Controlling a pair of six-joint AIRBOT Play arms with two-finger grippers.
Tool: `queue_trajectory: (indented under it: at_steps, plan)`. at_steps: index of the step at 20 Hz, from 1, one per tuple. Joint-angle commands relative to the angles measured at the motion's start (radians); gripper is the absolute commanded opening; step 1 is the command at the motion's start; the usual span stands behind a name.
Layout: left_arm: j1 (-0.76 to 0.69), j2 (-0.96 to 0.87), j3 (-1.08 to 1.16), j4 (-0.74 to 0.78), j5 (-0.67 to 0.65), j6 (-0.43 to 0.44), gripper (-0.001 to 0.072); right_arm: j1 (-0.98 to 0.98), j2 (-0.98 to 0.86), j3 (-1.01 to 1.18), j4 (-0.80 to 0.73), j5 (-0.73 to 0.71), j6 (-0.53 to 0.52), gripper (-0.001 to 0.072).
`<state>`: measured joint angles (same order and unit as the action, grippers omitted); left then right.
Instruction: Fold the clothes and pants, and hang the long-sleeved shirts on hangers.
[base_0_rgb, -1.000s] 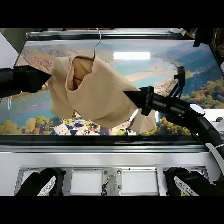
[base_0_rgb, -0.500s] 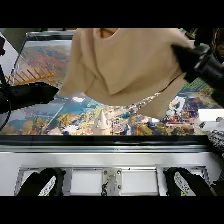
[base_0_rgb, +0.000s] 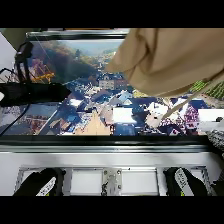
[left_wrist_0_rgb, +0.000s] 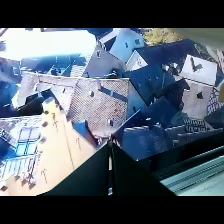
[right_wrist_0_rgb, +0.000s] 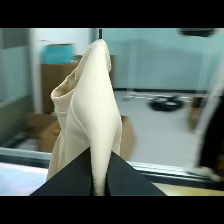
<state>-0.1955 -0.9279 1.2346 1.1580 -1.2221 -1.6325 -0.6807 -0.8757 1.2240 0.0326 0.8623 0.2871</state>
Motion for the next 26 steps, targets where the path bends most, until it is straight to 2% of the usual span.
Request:
queue_trajectory:
  at_steps: [1, 6, 10, 15, 22, 26]
  plan:
    - [-0.071, -0.068, 0.000, -0.006, 0.063, 0.014, 0.0012, -0.135, 0.005, 0.078, -0.147, -0.129, 0.093, 0.0012]
    - [-0.111, -0.124, 0.000, -0.006, 0.124, 0.014, 0.0012, -0.286, 0.003, 0.151, -0.159, -0.280, 0.134, 0.0012]
    - [-0.110, -0.129, 0.000, -0.006, 0.126, 0.040, 0.0012, -0.371, -0.002, 0.198, -0.357, -0.387, 0.286, 0.0012]
    - [-0.110, -0.129, 0.000, -0.006, 0.126, 0.040, 0.0012, -0.468, -0.052, 0.308, -0.579, -0.399, 0.472, 0.0012]
    - [-0.111, -0.129, 0.000, -0.006, 0.126, 0.040, 0.0012, -0.481, -0.106, 0.462, -0.706, -0.406, 0.524, 0.0012]
    - [-0.111, -0.129, 0.000, -0.006, 0.126, 0.040, 0.0012, -0.481, -0.106, 0.463, -0.798, -0.407, 0.601, 0.0012]
